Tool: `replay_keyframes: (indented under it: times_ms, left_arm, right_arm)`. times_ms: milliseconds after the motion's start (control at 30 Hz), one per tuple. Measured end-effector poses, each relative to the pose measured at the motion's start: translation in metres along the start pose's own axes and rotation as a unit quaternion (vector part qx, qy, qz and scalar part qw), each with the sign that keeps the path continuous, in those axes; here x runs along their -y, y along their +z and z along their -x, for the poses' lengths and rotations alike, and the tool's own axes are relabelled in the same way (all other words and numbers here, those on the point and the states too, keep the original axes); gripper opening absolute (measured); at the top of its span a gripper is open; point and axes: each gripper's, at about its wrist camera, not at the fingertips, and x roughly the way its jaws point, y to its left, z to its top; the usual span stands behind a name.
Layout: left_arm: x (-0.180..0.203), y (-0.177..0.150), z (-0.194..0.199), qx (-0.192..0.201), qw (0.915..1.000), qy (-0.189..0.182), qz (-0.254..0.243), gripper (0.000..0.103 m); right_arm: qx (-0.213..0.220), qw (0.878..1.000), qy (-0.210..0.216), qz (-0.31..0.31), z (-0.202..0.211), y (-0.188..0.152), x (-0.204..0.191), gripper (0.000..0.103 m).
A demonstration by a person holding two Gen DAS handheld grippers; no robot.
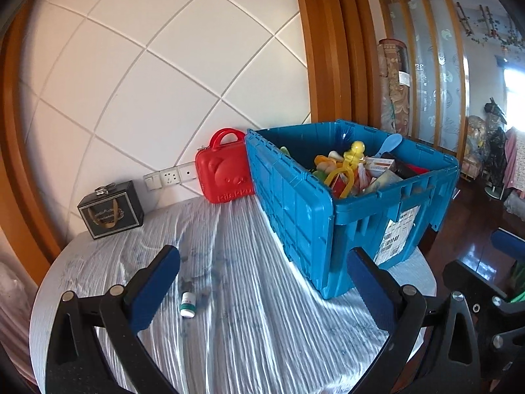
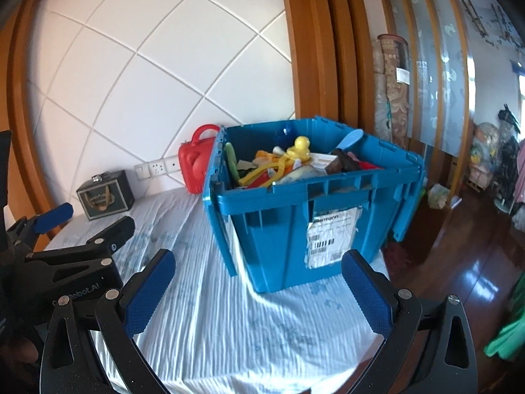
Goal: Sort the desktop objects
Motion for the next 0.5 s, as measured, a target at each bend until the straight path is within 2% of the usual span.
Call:
replay_keyframes:
  times_ms: [400, 500]
  left_arm:
    - [0.0019, -0.0008, -0.0047, -0.010, 0.9999, 0.008, 0.005, 0.103]
    - [-0.0018, -0.0009, -0.0022, 0.000, 0.9999, 0.001, 0.014, 0.103]
  right_arm:
    - [-0.012, 1.000, 0.012, -0.011, -0.0070, -0.0037, 0.0085, 0.103]
    - [-0.014, 1.000, 0.015, -0.009, -0.0079, -0.0035, 0.0078, 0.103]
